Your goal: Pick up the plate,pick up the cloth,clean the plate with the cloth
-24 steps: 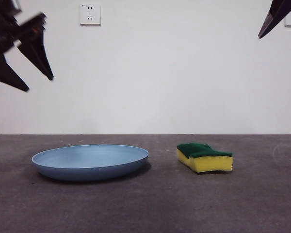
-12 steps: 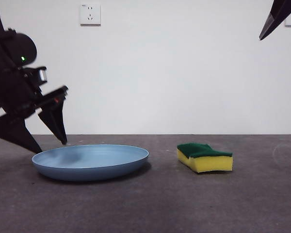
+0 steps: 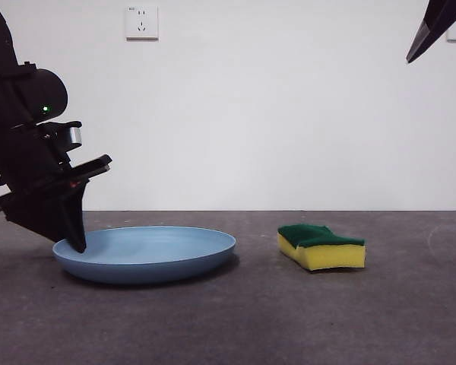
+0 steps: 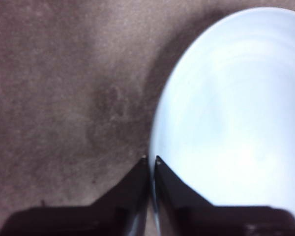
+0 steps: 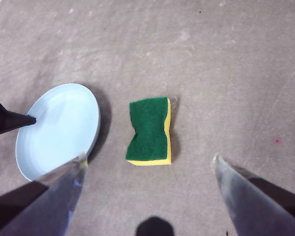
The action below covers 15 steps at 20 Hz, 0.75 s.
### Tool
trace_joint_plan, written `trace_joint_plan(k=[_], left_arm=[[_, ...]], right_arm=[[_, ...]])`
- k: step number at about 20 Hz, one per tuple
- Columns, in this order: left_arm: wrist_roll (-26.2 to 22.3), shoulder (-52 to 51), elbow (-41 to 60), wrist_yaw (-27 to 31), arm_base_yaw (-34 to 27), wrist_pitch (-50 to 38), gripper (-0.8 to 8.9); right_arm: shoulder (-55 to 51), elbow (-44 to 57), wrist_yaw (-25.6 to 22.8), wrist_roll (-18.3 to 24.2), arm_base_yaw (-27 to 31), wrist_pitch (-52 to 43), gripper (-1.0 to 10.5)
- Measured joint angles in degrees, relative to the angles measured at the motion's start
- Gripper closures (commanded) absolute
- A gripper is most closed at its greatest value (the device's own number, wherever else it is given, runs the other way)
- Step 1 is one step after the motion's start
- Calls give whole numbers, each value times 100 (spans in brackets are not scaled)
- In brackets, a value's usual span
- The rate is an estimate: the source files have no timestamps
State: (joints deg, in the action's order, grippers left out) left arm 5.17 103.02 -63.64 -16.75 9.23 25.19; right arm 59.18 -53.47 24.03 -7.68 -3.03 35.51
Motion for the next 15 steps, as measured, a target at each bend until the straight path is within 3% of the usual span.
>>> trace_joint_plan(k=[6, 11, 15], left_arm=[[-26, -203, 0, -4, 0, -28, 820], [-72, -1515, 0, 26, 0, 42, 820], [-90, -2614, 0, 28, 0, 448, 820]], right_arm=[[55, -160, -11, 129, -227, 13, 505], [741, -833, -37, 319, -863, 28, 507], [1781, -1443, -675, 592, -1355, 393, 510]])
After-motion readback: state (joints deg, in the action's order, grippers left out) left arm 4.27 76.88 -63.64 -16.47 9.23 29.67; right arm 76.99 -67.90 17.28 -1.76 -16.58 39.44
